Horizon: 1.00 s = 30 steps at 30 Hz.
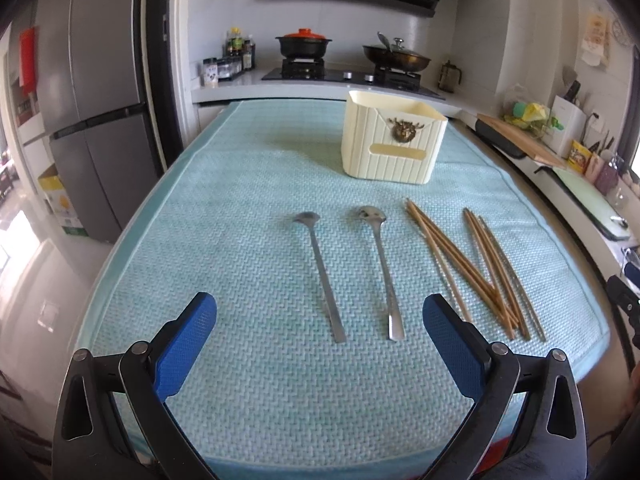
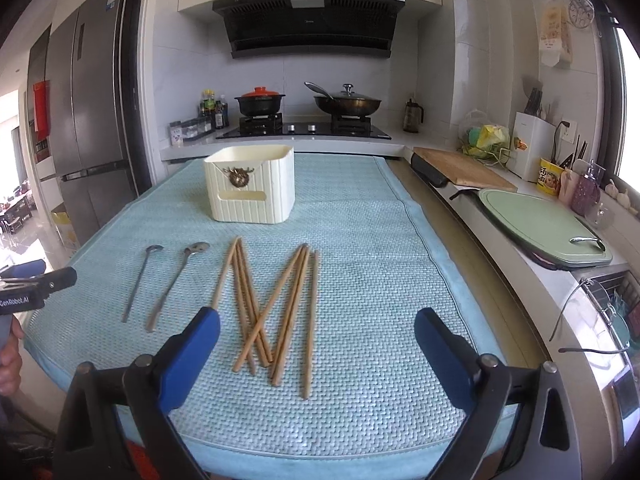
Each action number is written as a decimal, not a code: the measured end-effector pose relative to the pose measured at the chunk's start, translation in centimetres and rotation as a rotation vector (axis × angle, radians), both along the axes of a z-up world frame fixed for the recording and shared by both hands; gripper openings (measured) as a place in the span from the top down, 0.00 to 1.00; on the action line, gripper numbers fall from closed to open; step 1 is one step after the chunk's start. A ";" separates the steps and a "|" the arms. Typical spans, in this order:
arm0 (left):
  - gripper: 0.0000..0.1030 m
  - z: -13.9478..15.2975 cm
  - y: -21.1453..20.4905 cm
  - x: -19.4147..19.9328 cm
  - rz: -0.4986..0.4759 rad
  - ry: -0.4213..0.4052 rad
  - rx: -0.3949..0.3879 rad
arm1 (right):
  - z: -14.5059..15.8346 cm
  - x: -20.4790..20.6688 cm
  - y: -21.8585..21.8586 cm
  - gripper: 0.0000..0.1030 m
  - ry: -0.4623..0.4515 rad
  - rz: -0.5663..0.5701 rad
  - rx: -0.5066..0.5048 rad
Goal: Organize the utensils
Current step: 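Grasp a steel spoon handle with the left gripper while the right gripper grasps a chopstick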
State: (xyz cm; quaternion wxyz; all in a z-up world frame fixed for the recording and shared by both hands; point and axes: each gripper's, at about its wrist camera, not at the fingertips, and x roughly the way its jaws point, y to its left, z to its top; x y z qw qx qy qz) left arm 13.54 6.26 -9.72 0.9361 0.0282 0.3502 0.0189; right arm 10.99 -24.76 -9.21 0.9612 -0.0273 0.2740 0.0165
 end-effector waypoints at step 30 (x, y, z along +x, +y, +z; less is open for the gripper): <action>0.00 -9.2 0.5 14.7 0.046 0.244 0.006 | -9.4 18.9 -0.7 0.66 0.318 0.059 0.009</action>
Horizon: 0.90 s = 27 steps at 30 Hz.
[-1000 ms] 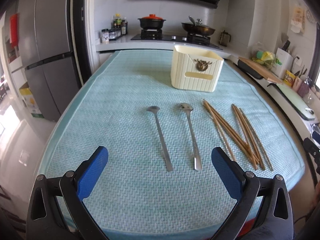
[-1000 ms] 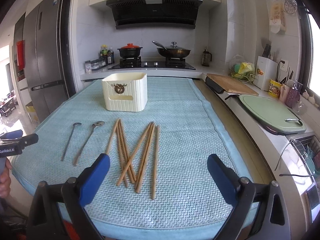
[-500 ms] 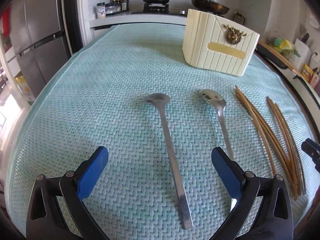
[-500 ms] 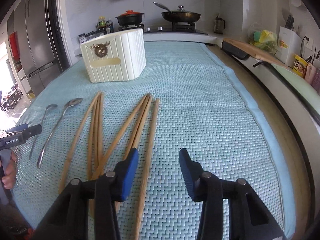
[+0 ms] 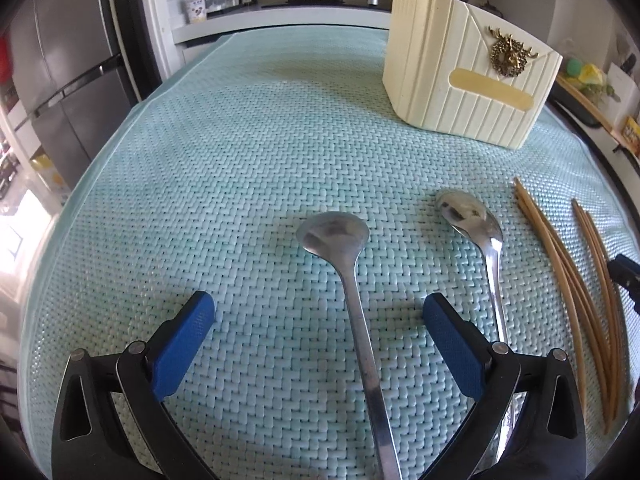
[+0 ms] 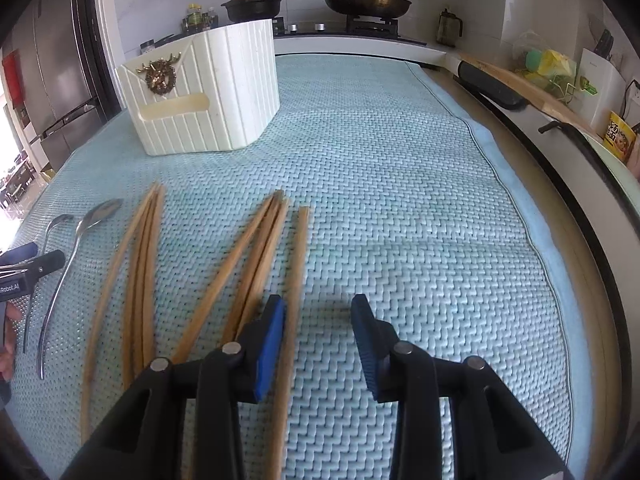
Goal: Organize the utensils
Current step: 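Grasp a steel spoon handle with the left gripper while the right gripper grasps a chopstick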
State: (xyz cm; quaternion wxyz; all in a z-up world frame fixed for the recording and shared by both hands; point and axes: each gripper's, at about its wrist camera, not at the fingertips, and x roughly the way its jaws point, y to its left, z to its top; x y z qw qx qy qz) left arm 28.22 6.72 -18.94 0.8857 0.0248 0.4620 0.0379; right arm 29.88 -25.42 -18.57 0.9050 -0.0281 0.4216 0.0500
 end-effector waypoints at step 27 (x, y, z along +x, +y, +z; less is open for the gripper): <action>0.96 0.8 0.5 2.6 -0.065 -0.020 -0.141 | 0.6 7.3 1.4 0.93 0.072 0.046 0.028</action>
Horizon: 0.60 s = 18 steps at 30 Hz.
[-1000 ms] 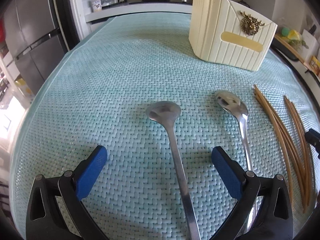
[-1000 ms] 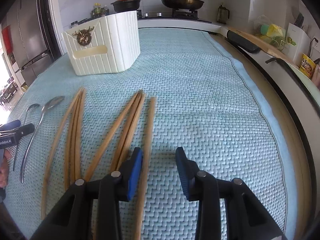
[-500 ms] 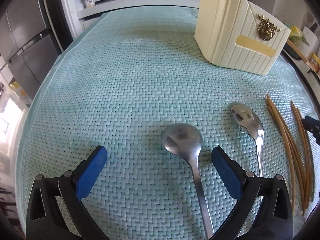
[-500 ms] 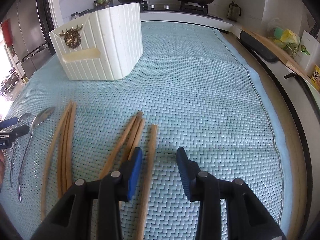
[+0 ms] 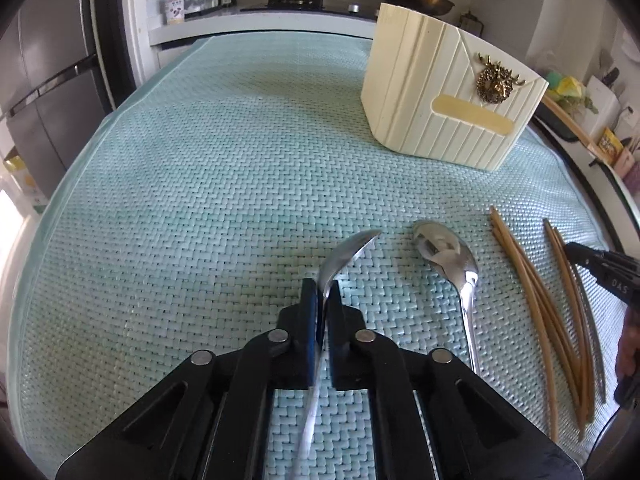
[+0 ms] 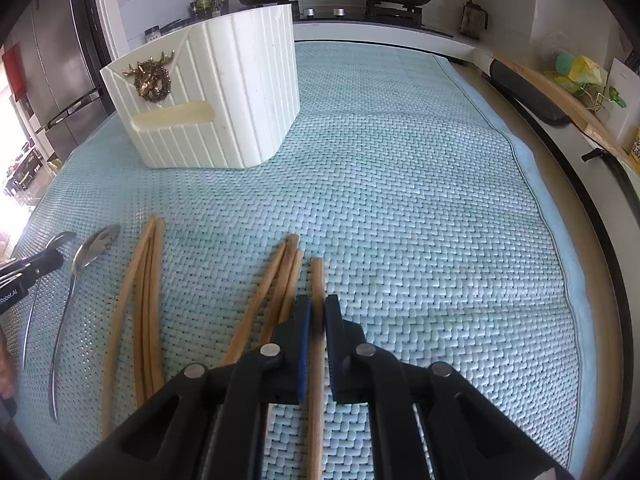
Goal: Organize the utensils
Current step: 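Grasp a steel spoon handle with the left gripper while the right gripper grasps a chopstick, then lift and carry the spoon with the left gripper while the right carries the chopstick to the holder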
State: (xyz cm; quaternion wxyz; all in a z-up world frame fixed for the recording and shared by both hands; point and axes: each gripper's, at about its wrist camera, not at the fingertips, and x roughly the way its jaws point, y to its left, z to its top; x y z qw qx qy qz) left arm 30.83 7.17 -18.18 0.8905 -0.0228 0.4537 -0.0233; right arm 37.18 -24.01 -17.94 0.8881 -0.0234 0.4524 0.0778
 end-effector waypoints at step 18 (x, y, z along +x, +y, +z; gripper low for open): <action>1.00 8.0 -0.7 -5.2 -0.074 -0.246 -0.134 | 10.4 -7.0 -1.9 0.93 -0.258 0.057 0.268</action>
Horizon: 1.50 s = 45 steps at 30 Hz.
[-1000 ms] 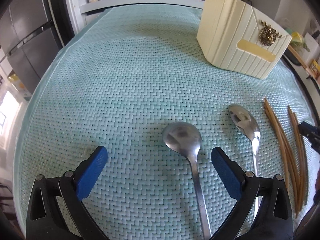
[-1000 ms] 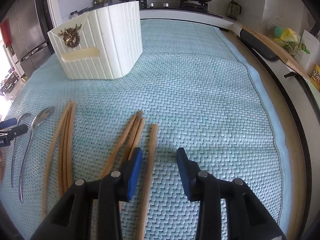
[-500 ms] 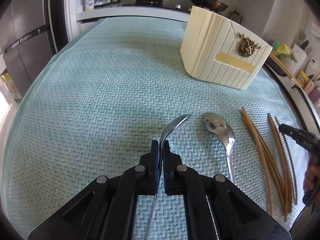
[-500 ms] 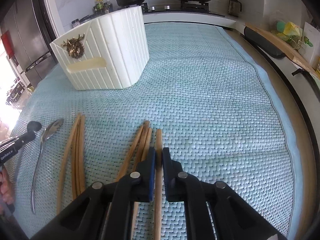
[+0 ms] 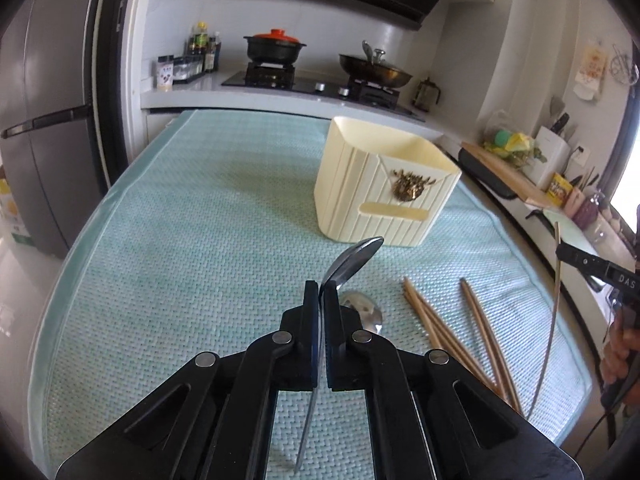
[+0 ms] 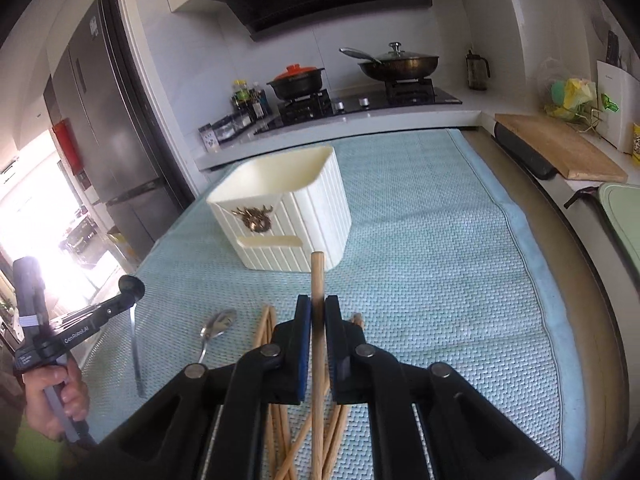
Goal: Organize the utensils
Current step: 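Lift and carry the spoon with the left gripper while the right carries the chopstick to the holder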
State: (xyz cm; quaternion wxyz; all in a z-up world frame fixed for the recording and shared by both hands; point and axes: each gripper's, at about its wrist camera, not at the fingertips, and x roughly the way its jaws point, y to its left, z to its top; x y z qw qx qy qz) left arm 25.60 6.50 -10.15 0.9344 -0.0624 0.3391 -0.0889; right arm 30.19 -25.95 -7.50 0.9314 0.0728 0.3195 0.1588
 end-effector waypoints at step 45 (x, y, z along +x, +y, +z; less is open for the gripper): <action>1.00 15.5 1.1 6.3 -0.094 -0.206 -0.192 | 17.6 0.3 5.1 0.93 -0.374 0.043 0.000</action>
